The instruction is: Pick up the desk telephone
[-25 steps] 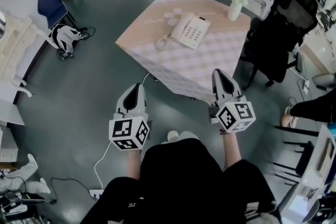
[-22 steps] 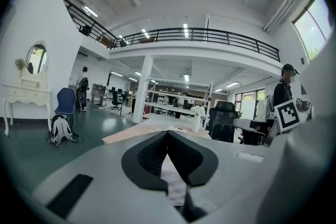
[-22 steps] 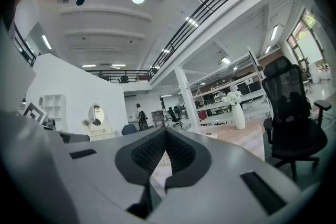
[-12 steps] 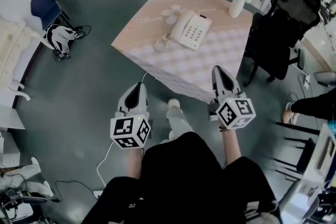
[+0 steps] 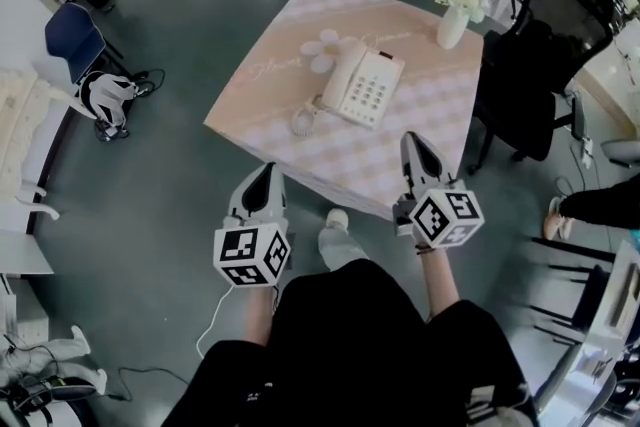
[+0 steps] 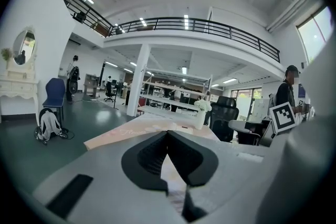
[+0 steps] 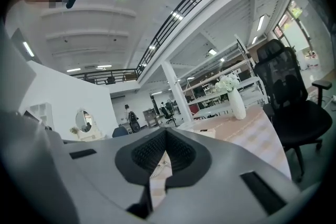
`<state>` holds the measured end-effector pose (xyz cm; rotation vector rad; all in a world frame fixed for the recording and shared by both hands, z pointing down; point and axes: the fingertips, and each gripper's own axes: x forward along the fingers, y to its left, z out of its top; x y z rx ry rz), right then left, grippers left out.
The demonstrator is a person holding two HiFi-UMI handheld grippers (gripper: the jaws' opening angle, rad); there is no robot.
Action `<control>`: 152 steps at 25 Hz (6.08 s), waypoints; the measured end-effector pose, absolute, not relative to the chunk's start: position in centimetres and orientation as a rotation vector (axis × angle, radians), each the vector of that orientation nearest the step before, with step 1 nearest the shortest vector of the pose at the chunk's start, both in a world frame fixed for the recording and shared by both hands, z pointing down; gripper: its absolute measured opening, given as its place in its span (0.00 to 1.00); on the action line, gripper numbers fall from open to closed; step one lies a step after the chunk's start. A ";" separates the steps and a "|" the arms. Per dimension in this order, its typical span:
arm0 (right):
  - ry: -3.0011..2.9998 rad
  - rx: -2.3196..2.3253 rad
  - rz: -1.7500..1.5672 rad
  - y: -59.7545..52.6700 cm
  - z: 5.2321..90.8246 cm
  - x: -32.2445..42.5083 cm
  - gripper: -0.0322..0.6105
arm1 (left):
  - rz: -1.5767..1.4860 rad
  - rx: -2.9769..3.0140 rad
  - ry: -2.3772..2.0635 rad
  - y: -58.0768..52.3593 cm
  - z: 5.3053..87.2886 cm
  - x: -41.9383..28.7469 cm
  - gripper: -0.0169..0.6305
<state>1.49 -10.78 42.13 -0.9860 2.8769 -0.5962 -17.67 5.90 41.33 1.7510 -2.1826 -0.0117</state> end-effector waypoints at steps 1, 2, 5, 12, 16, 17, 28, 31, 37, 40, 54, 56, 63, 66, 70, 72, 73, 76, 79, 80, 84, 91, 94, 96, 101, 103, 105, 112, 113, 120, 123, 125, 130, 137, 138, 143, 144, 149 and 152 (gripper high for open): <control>2.876 -0.993 -0.611 -11.4 42.5 1.1 0.04 | -0.009 1.754 -2.171 5.1 41.6 -17.9 0.02; 2.874 -0.999 -0.619 -12.0 42.6 0.7 0.04 | -0.005 1.757 -2.159 4.4 41.9 -18.2 0.02; 2.870 -1.030 -0.635 -13.7 43.1 -0.4 0.04 | 0.011 1.778 -2.120 1.9 42.5 -19.2 0.02; 2.847 -1.094 -0.706 -17.5 44.7 -1.8 0.04 | 0.030 1.831 -2.020 -4.5 43.9 -20.5 0.02; 2.841 -1.135 -0.731 -19.6 45.7 -2.5 0.04 | 0.068 1.861 -1.976 -7.3 44.3 -20.8 0.02; 2.840 -1.142 -0.736 -20.1 46.0 -2.7 0.04 | 0.078 1.866 -1.970 -7.8 44.4 -21.1 0.02; 2.832 -1.194 -0.851 -22.9 48.8 -3.4 0.04 | 0.178 1.869 -1.859 -12.4 47.4 -23.1 0.02; 2.816 -1.222 -0.924 -23.1 49.9 -3.2 0.04 | 0.212 1.901 -1.795 -14.1 48.2 -22.6 0.02; 2.838 -1.208 -0.993 -24.3 51.8 -4.3 0.04 | 0.278 1.921 -1.715 -16.8 50.2 -22.8 0.02; 2.821 -1.259 -1.045 -25.1 52.9 -4.3 0.04 | 0.301 1.926 -1.678 -17.8 51.2 -23.2 0.02; 2.649 -1.281 -1.367 -28.3 57.0 -4.9 0.25 | 0.264 1.936 -1.315 -23.4 55.0 -22.2 0.21; 2.596 -1.269 -1.448 -28.7 57.5 -5.0 0.34 | 0.221 1.898 -1.243 -24.2 55.7 -21.8 0.29; 2.560 -1.235 -1.572 -29.8 59.1 -5.6 0.43 | 0.216 1.825 -1.082 -25.8 57.6 -20.5 0.44; 2.545 -1.213 -1.639 -29.9 59.8 -6.1 0.45 | 0.246 1.822 -1.039 -26.2 58.3 -20.0 0.45; 2.559 -1.200 -1.697 -30.1 60.4 -6.7 0.46 | 0.290 1.807 -0.983 -26.3 58.9 -19.6 0.46; 2.568 -1.198 -1.716 -30.2 60.5 -6.9 0.46 | 0.289 1.792 -0.950 -26.4 59.1 -19.5 0.47; 2.572 -1.195 -1.728 -30.2 60.6 -7.0 0.46 | 0.287 1.788 -0.932 -26.4 59.1 -19.4 0.47; 2.580 -1.179 -1.777 -30.2 61.0 -7.3 0.46 | 0.284 1.786 -0.883 -26.5 59.2 -18.9 0.47; 2.582 -1.163 -1.824 -30.2 61.4 -7.5 0.46 | 0.300 1.779 -0.840 -26.5 59.7 -18.4 0.47; 2.584 -1.158 -1.838 -30.2 61.5 -7.5 0.46 | 0.303 1.776 -0.831 -26.5 59.8 -18.3 0.47; 2.597 -1.146 -1.876 -30.0 61.8 -7.7 0.46 | 0.310 1.776 -0.798 -26.5 59.9 -18.1 0.48; 2.616 -1.107 -1.886 -30.0 61.8 -8.1 0.44 | 0.320 1.778 -0.786 -26.5 60.0 -18.0 0.49; 2.609 -1.120 -1.884 -30.0 61.8 -8.0 0.44 | 0.328 1.776 -0.805 -26.5 60.0 -18.0 0.49; 2.599 -1.127 -1.885 -30.0 61.9 -7.9 0.44 | 0.326 1.781 -0.816 -26.5 60.0 -18.0 0.49; 2.589 -1.135 -1.883 -30.1 61.9 -7.9 0.44 | 0.302 1.765 -0.856 -26.6 60.0 -18.1 0.49; 2.586 -1.139 -1.880 -30.1 61.9 -8.0 0.44 | 0.309 1.761 -0.866 -26.6 60.0 -18.2 0.49; 2.585 -1.142 -1.878 -30.1 61.9 -8.0 0.44 | 0.311 1.759 -0.877 -26.6 60.0 -18.2 0.48; 2.589 -1.144 -1.886 -29.9 61.7 -7.8 0.44 | 0.323 1.744 -0.878 -26.3 59.9 -18.0 0.48; 2.590 -1.142 -1.884 -29.9 61.6 -7.8 0.44 | 0.320 1.744 -0.883 -26.2 59.7 -18.0 0.48; 2.599 -1.136 -1.850 -29.5 60.0 -7.5 0.44 | 0.317 1.761 -0.898 -25.8 58.1 -17.7 0.48; 2.602 -1.132 -1.837 -29.2 59.1 -7.4 0.44 | 0.317 1.766 -0.902 -25.5 57.3 -17.6 0.48; 2.606 -1.132 -1.828 -29.0 58.5 -7.3 0.44 | 0.321 1.768 -0.900 -25.2 56.7 -17.5 0.48; 2.608 -1.138 -1.792 -28.2 56.6 -7.1 0.44 | 0.310 1.785 -0.909 -24.4 54.9 -17.3 0.48; 2.647 -1.107 -1.736 -27.5 53.5 -7.3 0.44 | 0.274 1.802 -0.946 -23.4 51.8 -17.5 0.48; 2.648 -1.101 -1.733 -27.4 53.0 -7.4 0.44 | 0.269 1.804 -0.952 -23.3 51.4 -17.6 0.48; 2.659 -1.077 -1.709 -26.8 51.2 -7.7 0.44 | 0.261 1.814 -0.972 -22.6 49.5 -17.9 0.48; 2.661 -1.075 -1.704 -26.7 50.8 -7.7 0.44 | 0.260 1.815 -0.976 -22.5 49.1 -17.9 0.48; 2.673 -1.070 -1.675 -26.0 49.2 -7.8 0.44 | 0.249 1.816 -0.981 -21.6 47.7 -18.0 0.48; 2.674 -1.067 -1.663 -25.7 48.4 -7.8 0.44 | 0.241 1.816 -0.989 -21.2 47.0 -18.0 0.48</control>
